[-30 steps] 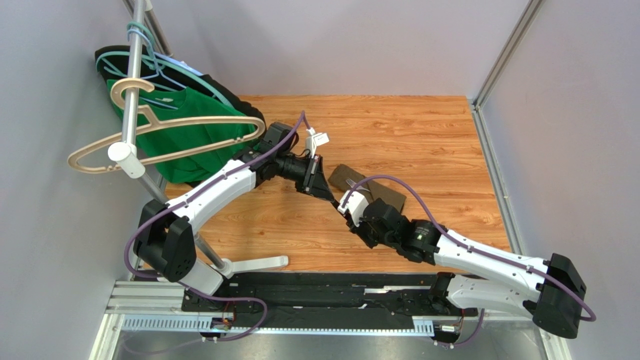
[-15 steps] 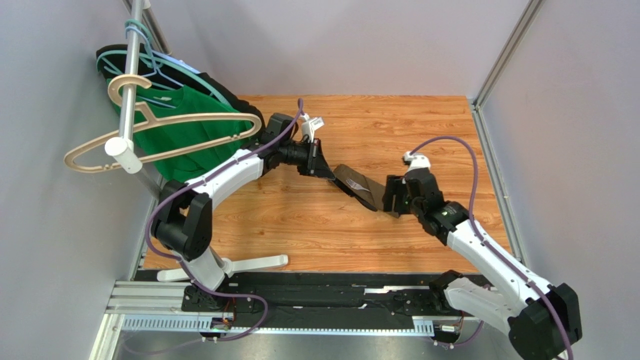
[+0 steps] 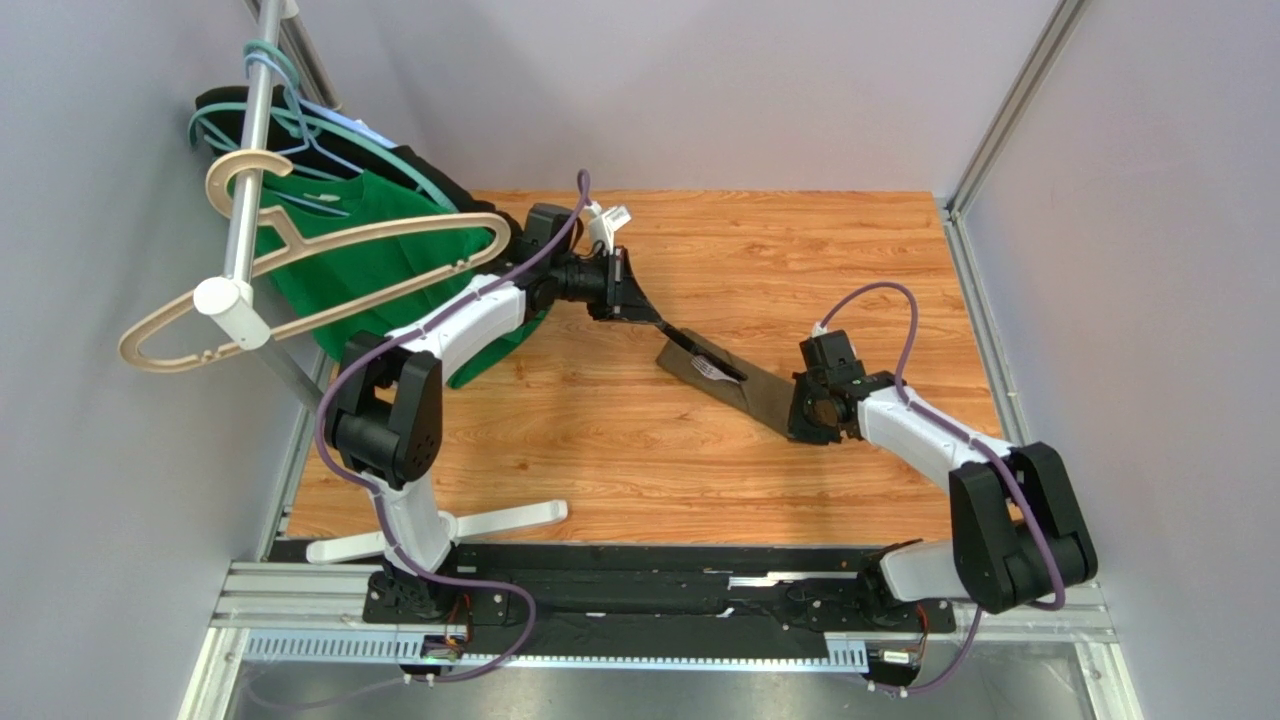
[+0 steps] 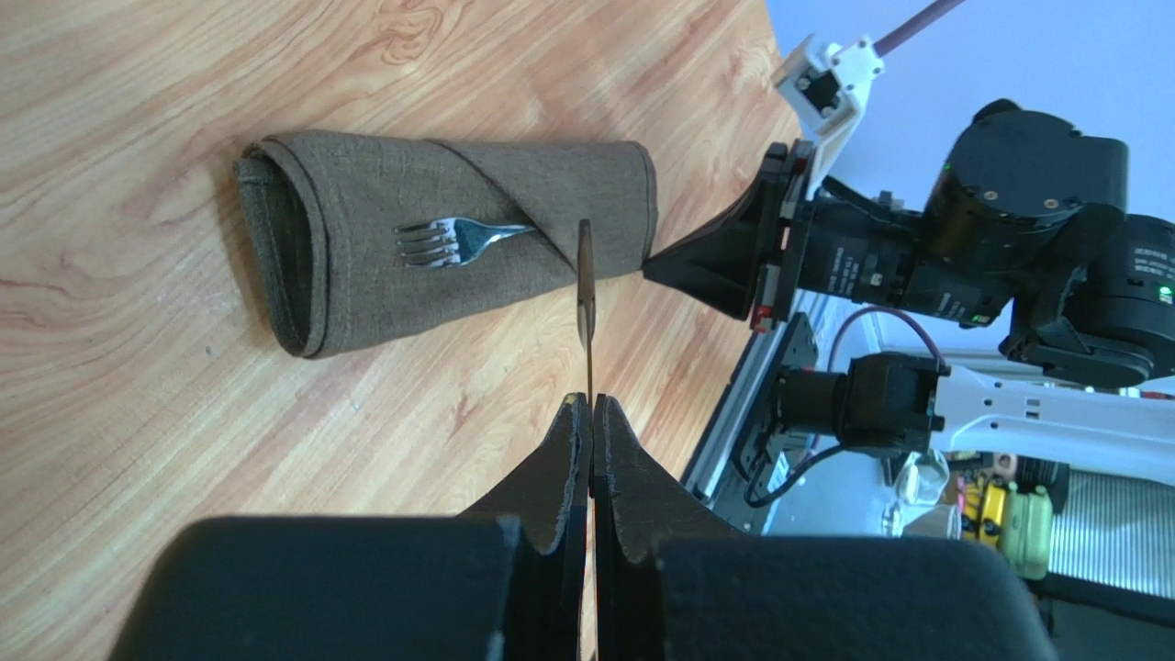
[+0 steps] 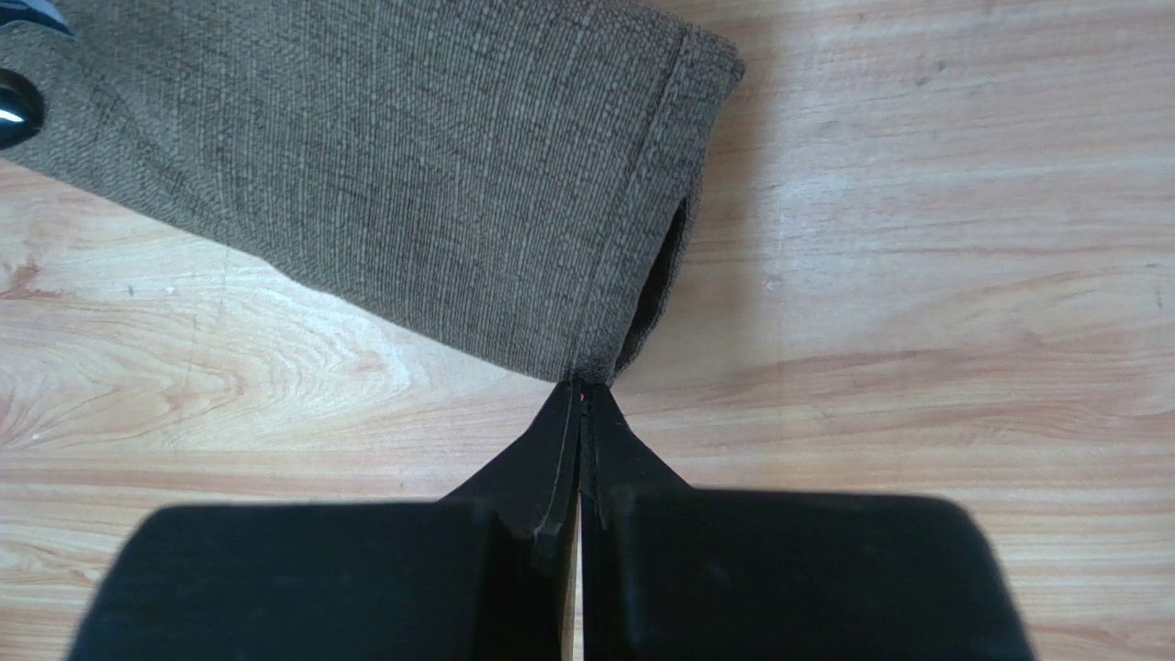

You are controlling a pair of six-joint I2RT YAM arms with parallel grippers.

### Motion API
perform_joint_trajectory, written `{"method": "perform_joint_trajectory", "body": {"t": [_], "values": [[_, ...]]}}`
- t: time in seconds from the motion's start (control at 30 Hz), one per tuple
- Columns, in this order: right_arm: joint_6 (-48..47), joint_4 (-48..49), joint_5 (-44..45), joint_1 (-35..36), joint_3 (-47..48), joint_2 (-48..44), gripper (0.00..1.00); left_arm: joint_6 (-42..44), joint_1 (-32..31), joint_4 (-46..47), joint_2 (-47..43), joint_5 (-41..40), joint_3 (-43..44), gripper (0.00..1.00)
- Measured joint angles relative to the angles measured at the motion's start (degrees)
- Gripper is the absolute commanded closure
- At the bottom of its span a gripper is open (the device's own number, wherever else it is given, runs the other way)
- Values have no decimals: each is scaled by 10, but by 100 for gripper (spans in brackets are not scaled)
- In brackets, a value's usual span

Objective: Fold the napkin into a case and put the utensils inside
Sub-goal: Insert the knife into the folded napkin.

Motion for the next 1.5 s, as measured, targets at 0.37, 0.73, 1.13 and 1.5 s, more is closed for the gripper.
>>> {"method": "perform_joint_trajectory", "body": {"t": [0.37,0.73,1.13,1.5], "values": [[0,-16,-19,-1,21,-18,100,-11,-6,11,0,-29,0,100],[0,6,-15,-1,66,50,100,-20,-14,14,0,-61,0,100],[11,7,16,-40,50,67,100,-81,-70,117,-2,-138,-61,100],[8,-18,21,-79,47,56,100,-102,-71,181,-2,-144,-83,100]]}}
